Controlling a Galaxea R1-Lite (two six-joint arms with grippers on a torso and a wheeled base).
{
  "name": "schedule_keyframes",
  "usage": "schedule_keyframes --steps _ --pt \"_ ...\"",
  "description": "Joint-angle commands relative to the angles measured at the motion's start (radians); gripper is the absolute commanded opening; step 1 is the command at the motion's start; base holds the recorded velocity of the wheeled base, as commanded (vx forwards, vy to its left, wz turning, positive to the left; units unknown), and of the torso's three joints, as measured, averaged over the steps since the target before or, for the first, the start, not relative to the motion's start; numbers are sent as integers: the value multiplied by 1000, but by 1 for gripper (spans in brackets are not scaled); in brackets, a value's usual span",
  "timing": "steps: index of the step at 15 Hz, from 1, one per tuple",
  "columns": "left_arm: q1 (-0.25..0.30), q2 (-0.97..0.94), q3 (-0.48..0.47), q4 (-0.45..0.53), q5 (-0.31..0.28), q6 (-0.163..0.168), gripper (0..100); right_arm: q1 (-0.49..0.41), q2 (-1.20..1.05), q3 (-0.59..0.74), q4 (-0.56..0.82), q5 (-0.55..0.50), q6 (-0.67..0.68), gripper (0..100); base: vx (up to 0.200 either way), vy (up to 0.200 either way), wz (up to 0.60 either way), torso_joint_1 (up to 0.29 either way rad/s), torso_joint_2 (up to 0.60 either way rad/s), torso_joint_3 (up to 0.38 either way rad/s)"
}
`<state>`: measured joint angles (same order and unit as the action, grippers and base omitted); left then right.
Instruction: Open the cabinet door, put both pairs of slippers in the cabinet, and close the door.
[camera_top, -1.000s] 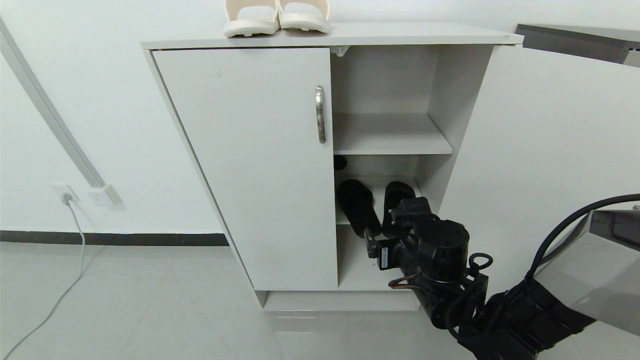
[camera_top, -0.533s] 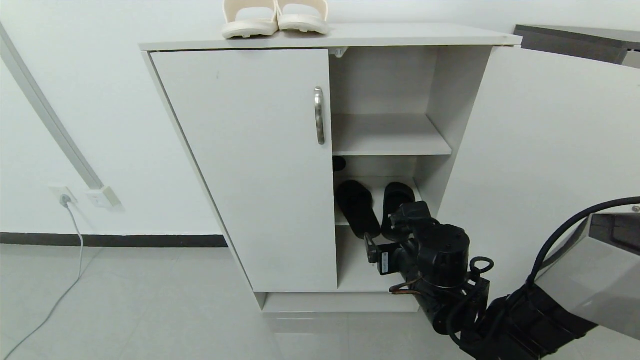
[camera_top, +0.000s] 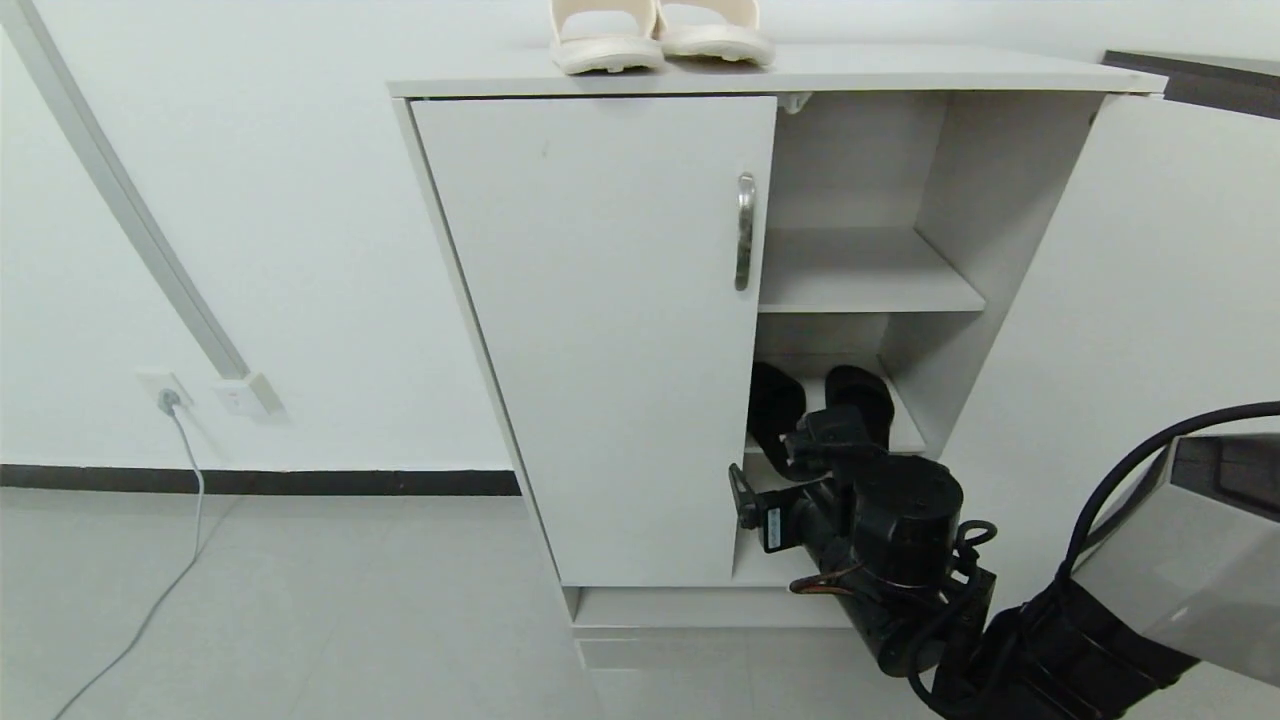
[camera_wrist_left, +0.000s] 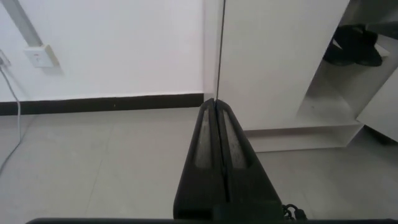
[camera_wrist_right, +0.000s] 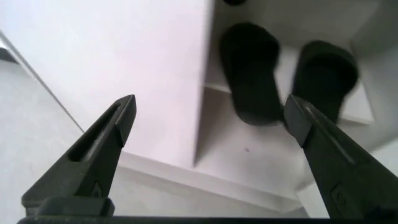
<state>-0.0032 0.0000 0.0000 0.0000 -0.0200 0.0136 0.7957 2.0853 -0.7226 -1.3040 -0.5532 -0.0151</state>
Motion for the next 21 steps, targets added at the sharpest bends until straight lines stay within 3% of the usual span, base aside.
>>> schedule_keyframes --steps 1,5,21 --pt "0 2 0 0 0 0 0 0 4 8 0 1 -2 100 0 200 0 2 2 -12" --pt "0 2 0 0 0 0 0 -6 5 9 -4 4 -2 100 0 200 0 0 2 4" --pt "0 2 0 0 0 0 0 -16 -14 17 -6 7 -16 100 0 0 0 0 -28 -30"
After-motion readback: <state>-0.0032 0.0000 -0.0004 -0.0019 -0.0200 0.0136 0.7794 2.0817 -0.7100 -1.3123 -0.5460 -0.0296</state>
